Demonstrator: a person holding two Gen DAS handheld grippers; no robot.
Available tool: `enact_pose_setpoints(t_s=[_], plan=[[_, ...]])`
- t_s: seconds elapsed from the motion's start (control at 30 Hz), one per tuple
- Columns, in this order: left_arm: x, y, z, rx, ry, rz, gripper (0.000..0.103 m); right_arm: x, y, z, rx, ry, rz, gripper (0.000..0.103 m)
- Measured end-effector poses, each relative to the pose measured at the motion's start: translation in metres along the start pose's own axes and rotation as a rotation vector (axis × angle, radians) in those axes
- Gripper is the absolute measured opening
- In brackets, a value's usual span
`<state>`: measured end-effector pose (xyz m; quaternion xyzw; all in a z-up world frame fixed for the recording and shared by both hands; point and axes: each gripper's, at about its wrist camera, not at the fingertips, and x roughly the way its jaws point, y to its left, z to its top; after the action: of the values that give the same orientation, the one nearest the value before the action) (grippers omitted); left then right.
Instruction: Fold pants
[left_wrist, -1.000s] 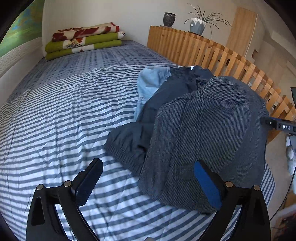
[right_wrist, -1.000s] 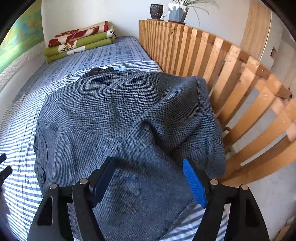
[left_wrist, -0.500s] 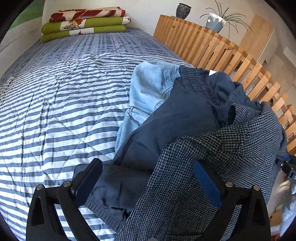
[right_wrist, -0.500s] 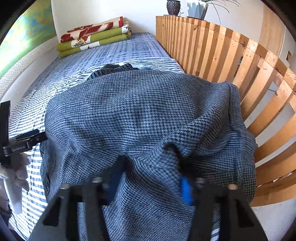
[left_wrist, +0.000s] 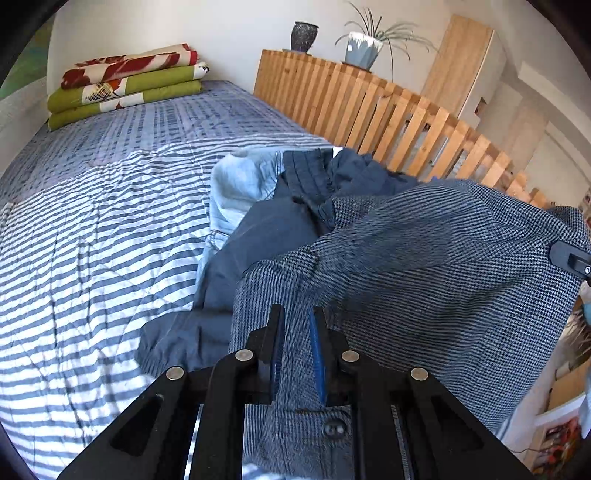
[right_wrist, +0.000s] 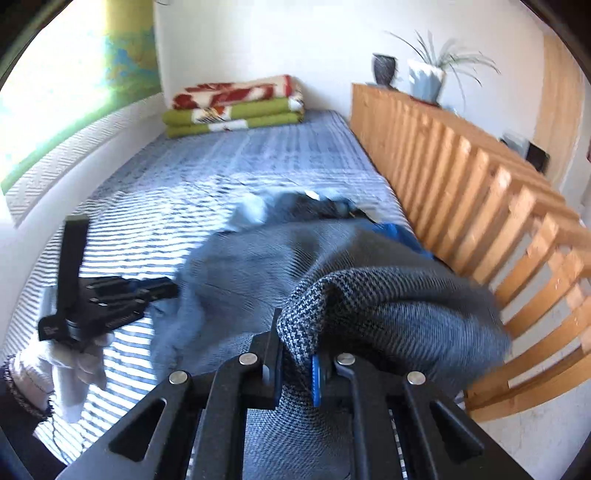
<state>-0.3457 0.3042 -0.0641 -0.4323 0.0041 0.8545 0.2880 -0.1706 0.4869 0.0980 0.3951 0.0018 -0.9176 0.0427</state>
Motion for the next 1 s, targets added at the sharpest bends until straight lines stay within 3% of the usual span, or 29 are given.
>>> enact_pose_setpoints(t_s=[0.13,0.2,0.27,0.33,0.43,0.5,0.63,0.73,0.8,0.83,0.9,1.0], plan=[[-0.065,0.019,-0.016,0.003,-0.048,0.059,0.015,-0.025,0.068,0.02,-0.089,-0.046,0.104,0.009],[-0.102,0.039,-0.03,-0.017,-0.072,0.119,0.022,-0.034,0.106,0.024,-0.151,-0.063,0.199,0.009],[-0.141,0.069,-0.047,-0.08,-0.085,0.163,0.051,-0.034,0.151,0.026,-0.185,-0.06,0.261,0.009],[-0.184,0.102,-0.069,-0.139,-0.12,0.229,0.065,-0.026,0.2,0.022,-0.213,-0.04,0.326,0.009],[-0.242,0.152,-0.103,-0.208,-0.149,0.379,0.067,-0.006,0.274,0.005,-0.253,0.033,0.445,0.009],[-0.272,0.187,-0.126,-0.274,-0.142,0.443,0.067,0.016,0.331,-0.014,-0.331,0.13,0.517,0.011],[-0.312,0.223,-0.165,-0.289,-0.109,0.558,0.067,0.045,0.387,-0.071,-0.401,0.293,0.561,0.019],[-0.314,0.22,-0.182,-0.215,-0.087,0.592,0.066,0.048,0.375,-0.101,-0.404,0.333,0.581,0.024],[-0.299,0.212,-0.188,-0.181,-0.055,0.574,0.066,0.041,0.336,-0.114,-0.369,0.307,0.548,0.038],[-0.28,0.205,-0.188,-0.161,-0.035,0.547,0.066,0.04,0.31,-0.115,-0.333,0.291,0.528,0.044],[-0.252,0.184,-0.191,-0.102,0.0,0.494,0.066,0.042,0.261,-0.114,-0.236,0.284,0.495,0.044],[-0.205,0.132,-0.195,0.002,0.054,0.387,0.067,0.049,0.184,-0.114,-0.097,0.252,0.358,0.045]])
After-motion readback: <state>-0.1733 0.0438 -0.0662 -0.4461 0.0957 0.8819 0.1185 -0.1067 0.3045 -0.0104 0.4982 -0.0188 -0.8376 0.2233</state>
